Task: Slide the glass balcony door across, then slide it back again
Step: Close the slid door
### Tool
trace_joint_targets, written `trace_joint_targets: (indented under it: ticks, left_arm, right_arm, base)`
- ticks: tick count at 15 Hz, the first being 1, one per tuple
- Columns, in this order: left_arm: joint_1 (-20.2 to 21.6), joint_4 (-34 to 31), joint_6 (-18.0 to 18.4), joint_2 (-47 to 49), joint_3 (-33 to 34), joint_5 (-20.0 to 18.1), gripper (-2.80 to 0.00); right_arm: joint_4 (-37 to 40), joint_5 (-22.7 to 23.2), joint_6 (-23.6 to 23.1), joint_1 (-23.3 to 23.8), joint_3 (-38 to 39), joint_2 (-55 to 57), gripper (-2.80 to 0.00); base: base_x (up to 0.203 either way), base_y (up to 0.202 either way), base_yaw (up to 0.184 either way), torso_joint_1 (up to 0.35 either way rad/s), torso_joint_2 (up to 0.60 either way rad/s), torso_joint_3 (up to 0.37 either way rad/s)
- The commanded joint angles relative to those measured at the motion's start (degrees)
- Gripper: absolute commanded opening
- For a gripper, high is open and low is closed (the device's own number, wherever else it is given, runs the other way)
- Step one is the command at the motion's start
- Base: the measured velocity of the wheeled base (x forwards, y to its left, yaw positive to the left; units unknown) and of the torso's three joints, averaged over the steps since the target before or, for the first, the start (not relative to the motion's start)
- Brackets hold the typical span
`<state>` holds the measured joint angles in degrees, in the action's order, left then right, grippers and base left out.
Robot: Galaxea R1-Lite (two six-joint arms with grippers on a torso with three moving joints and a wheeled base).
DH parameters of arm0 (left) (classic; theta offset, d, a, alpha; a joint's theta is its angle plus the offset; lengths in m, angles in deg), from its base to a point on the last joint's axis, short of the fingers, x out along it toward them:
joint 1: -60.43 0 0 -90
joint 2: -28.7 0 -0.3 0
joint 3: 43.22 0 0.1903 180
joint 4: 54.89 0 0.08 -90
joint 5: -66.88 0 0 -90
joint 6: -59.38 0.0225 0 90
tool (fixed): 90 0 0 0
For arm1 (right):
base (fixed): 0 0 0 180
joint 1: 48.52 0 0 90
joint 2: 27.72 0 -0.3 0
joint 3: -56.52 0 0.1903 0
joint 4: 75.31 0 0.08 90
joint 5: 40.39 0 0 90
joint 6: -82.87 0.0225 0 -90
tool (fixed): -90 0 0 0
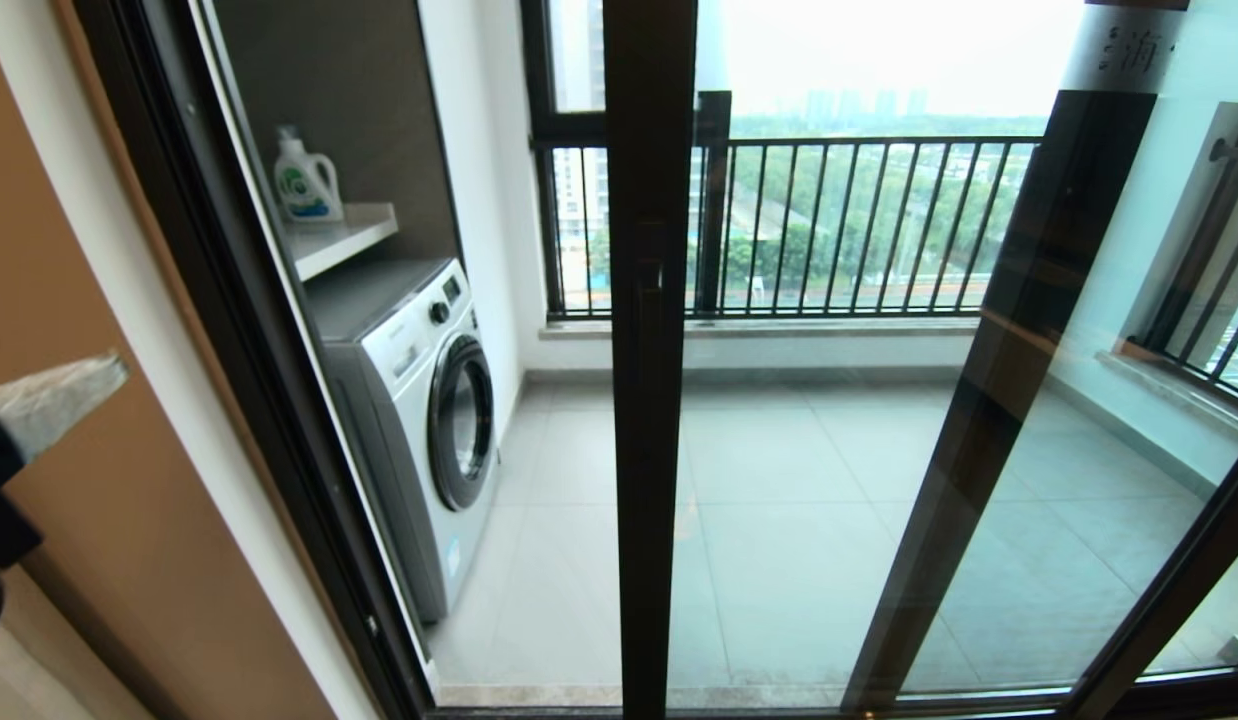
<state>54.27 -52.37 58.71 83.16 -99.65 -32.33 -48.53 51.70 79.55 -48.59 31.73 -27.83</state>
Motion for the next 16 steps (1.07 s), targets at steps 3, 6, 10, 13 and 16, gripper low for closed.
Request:
trace_joint_targets:
  ticks: [3,6,10,13,16]
  left_arm:
    - [-10.7,5.5,-3.1,27.0,-17.9,3.0,-2.8]
    - [-20.4,5.7,-4.0,38.1,-29.5,10.4,-2.8]
    - [-29.3,3.7,-4.3,46.6,-36.4,15.8,-2.8]
    - [-33.6,4.1,-5.8,50.2,-39.9,21.9,-2.8]
    - [-36.1,4.0,-5.9,52.8,-41.6,22.5,-2.8]
  right_arm:
    - [0.0,0.0,0.0,0.0,0.0,0.1,-2.8]
    - [0.0,0.0,0.0,0.0,0.0,0.1,-2.8]
    - [0.0,0.1,0.0,0.0,-0.1,0.1,-2.8]
    - [0.0,0.0,0.0,0.0,0.0,0.0,-2.8]
    - [0.0,0.0,0.0,0.0,0.0,0.1,-2.8]
  base:
    - [0.0,0.0,0.0,0.0,0.0,0.0]
    - [0.0,0.0,0.0,0.0,0.0,0.0]
    - [0.0,0.0,0.0,0.0,0.0,0.0]
    - [0.0,0.0,0.0,0.0,0.0,0.0]
    - [0.0,0.0,0.0,0.0,0.0,0.0]
